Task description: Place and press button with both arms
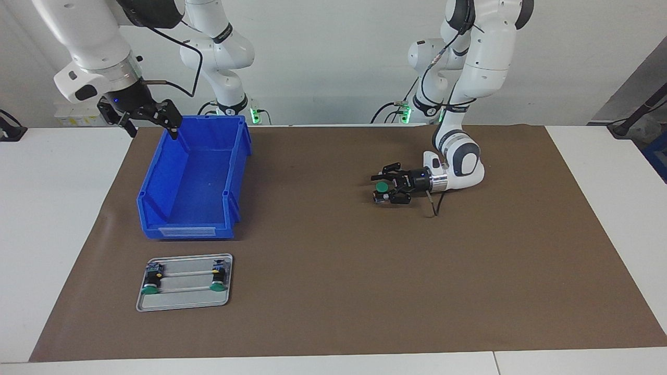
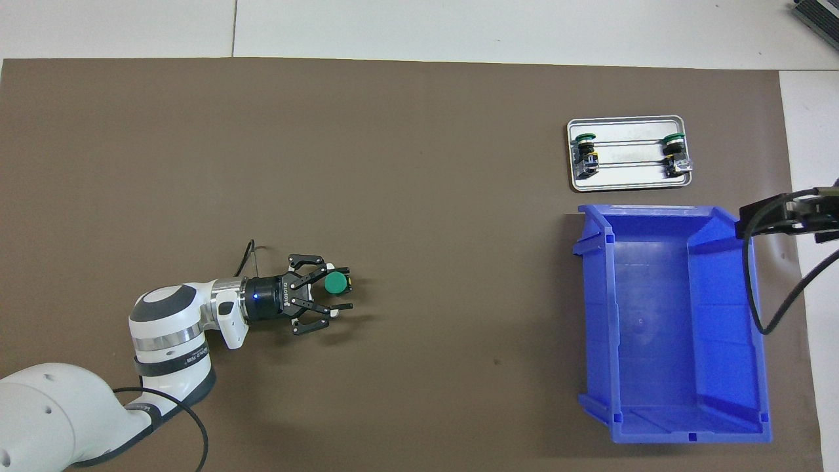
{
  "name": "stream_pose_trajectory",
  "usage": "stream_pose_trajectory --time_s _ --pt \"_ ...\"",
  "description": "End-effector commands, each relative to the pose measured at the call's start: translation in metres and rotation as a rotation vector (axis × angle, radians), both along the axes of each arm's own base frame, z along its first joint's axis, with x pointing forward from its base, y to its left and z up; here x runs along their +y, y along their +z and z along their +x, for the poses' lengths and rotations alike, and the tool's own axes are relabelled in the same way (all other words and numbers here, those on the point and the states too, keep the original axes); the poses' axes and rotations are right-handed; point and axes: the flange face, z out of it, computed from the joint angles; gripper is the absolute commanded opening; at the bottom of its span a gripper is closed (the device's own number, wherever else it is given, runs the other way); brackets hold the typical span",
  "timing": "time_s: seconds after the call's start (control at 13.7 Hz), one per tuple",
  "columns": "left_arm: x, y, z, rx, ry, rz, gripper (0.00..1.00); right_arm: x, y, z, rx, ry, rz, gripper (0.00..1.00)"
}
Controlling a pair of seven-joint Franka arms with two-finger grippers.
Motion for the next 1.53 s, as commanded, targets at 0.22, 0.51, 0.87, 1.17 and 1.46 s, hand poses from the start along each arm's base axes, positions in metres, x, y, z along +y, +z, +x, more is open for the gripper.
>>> stream_pose_trajectory --time_s 0.22,0.51,0.87,1.17,1.46 --pt "0.005 -0.005 -0.003 -0.005 0.016 -0.015 0.99 -0.003 0.001 -0.008 0.004 0.002 -0.002 1.00" --pt "0.007 -0.003 -0.002 -0.004 0.020 -0.025 0.99 -0.004 0.001 -0.008 0.004 0.002 -0.003 1.00" --pt "0.047 0.003 0.008 -0.003 0.099 -0.071 0.99 -0.003 0.001 -0.008 0.004 0.002 -0.002 1.00" --pt "0.110 0.015 0.026 0.090 0.119 -0.060 0.99 -0.003 0.002 -0.008 0.003 0.002 -0.002 1.00" --pt "0.159 0.079 0.099 0.220 0.083 0.002 0.99 -0.003 0.001 -0.008 0.004 0.002 -0.002 1.00"
